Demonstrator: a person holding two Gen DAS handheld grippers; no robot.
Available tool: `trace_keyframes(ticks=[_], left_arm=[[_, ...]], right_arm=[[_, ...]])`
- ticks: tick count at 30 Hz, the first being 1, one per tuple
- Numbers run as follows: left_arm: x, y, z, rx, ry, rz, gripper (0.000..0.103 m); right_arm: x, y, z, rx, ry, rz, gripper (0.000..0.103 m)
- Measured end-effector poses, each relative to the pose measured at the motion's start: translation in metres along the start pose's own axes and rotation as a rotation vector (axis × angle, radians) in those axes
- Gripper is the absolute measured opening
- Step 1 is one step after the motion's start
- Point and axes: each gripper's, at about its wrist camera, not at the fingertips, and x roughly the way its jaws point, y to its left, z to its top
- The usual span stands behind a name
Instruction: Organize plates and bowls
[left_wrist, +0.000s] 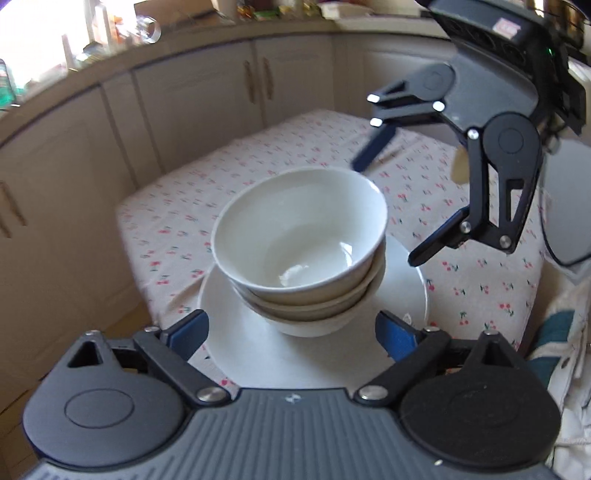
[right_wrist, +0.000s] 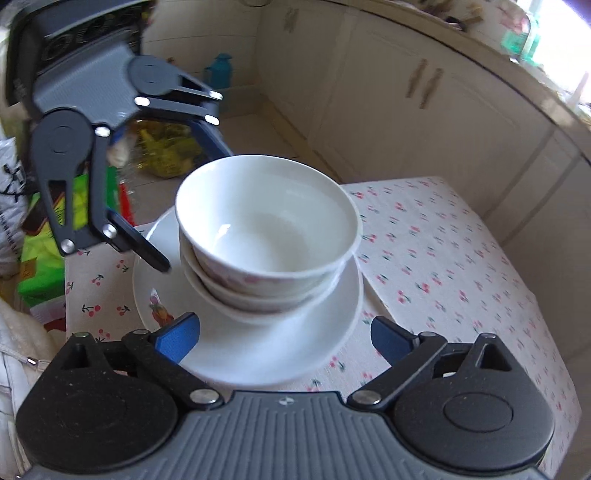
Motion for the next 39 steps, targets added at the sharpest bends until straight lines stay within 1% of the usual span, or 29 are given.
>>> trace_keyframes(ticks=[1, 2, 5, 6, 7, 8, 10, 11, 13, 14, 15, 17, 19, 22, 26, 30, 39], left_arm=[[-0.009, -0.007, -0.002, -0.01, -0.031, 0.049, 0.098], [-0.017, -0.017, -0.003, -0.013, -0.069, 0.116, 0.102], [-0.036, -0.051, -0.006, -0.013, -0.189, 0.328, 0.102], [-0.039, -0.06, -0.005, -0.053, -0.203, 0.362, 0.103], [-0.041, -0.066, -0.003, -0.113, -0.201, 0.371, 0.102], [-0.042, -0.07, 0.0, -0.183, -0.189, 0.365, 0.102], [-0.046, -0.079, 0.003, -0.312, -0.165, 0.352, 0.102], [-0.048, -0.084, 0.004, -0.35, -0.166, 0.368, 0.102], [-0.051, -0.096, 0.006, -0.415, -0.161, 0.428, 0.102], [-0.051, -0.1, 0.006, -0.441, -0.163, 0.441, 0.102], [-0.054, -0.104, 0.006, -0.466, -0.172, 0.436, 0.102], [-0.06, -0.111, 0.004, -0.508, -0.193, 0.401, 0.102], [-0.065, -0.119, 0.002, -0.527, -0.2, 0.387, 0.102], [-0.069, -0.131, 0.003, -0.527, -0.193, 0.417, 0.102], [-0.078, -0.142, 0.005, -0.52, -0.205, 0.43, 0.102], [-0.082, -0.147, 0.007, -0.514, -0.205, 0.442, 0.102], [-0.083, -0.149, 0.009, -0.52, -0.197, 0.453, 0.102]], right_arm=[[-0.009, 0.001, -0.005, 0.042, -0.011, -0.031, 0.101], [-0.017, 0.002, -0.009, 0.092, -0.024, -0.062, 0.102], [-0.043, 0.005, -0.02, 0.294, -0.09, -0.181, 0.103], [-0.049, 0.006, -0.024, 0.361, -0.105, -0.207, 0.103], [-0.056, 0.009, -0.029, 0.444, -0.123, -0.239, 0.103], [-0.06, 0.012, -0.034, 0.511, -0.131, -0.27, 0.103], [-0.066, 0.022, -0.044, 0.611, -0.118, -0.348, 0.103], [-0.07, 0.028, -0.05, 0.644, -0.115, -0.402, 0.103], [-0.076, 0.043, -0.06, 0.685, -0.112, -0.468, 0.103], [-0.079, 0.05, -0.065, 0.703, -0.113, -0.478, 0.103], [-0.083, 0.055, -0.069, 0.714, -0.116, -0.477, 0.103], [-0.091, 0.067, -0.077, 0.722, -0.123, -0.475, 0.103], [-0.1, 0.078, -0.081, 0.719, -0.131, -0.5, 0.103], [-0.112, 0.089, -0.087, 0.716, -0.157, -0.541, 0.103], [-0.125, 0.096, -0.089, 0.717, -0.187, -0.575, 0.103], [-0.131, 0.098, -0.09, 0.725, -0.205, -0.579, 0.103], [-0.133, 0.102, -0.089, 0.716, -0.212, -0.577, 0.103]])
